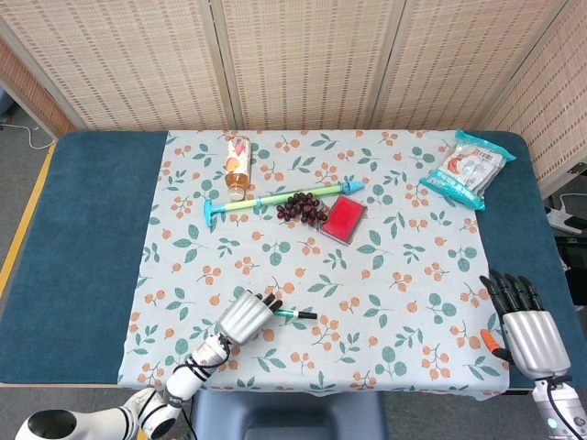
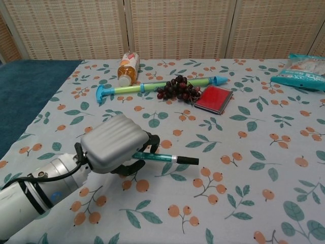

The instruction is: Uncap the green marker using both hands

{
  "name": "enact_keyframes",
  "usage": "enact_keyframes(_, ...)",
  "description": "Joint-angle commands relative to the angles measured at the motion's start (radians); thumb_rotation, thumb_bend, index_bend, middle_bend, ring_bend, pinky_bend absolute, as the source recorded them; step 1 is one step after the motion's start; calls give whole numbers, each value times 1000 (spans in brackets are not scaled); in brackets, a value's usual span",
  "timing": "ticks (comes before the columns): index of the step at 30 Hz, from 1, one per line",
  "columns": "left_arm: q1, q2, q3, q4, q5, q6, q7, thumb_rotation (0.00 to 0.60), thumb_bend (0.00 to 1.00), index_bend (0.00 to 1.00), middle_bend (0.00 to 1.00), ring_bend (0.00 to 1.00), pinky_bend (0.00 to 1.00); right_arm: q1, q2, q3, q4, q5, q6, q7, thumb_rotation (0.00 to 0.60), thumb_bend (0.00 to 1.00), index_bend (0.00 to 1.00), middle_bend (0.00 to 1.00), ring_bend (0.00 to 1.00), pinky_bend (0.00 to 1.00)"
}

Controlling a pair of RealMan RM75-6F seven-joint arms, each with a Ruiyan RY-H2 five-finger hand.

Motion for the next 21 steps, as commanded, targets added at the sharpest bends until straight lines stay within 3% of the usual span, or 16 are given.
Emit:
enact_keyframes(1, 6, -5, -7, -7, -7, 13, 51, 600, 486, 882, 974, 824, 1000, 16, -63, -9, 28, -45, -3, 12, 600, 206, 0, 0, 0, 0)
enact_keyframes(6, 0, 18, -46, -91, -61, -28, 218, 600, 497, 905, 992, 827, 1000, 65, -165, 1, 11, -84, -47, -59, 600, 206, 24, 0, 0, 0)
enact_keyframes(11, -7, 19, -98, -194, -134, -56, 326, 600, 502, 909, 995, 828, 1000, 127, -261, 33, -42, -58, -135, -202, 600, 206, 143, 0, 0, 0)
enact_keyframes(21, -5, 18, -108, -328, -202, -59, 430, 600, 510, 910, 996, 827, 1000, 245, -515, 140, 17, 21, -201, -334, 600, 206, 366, 0, 0, 0)
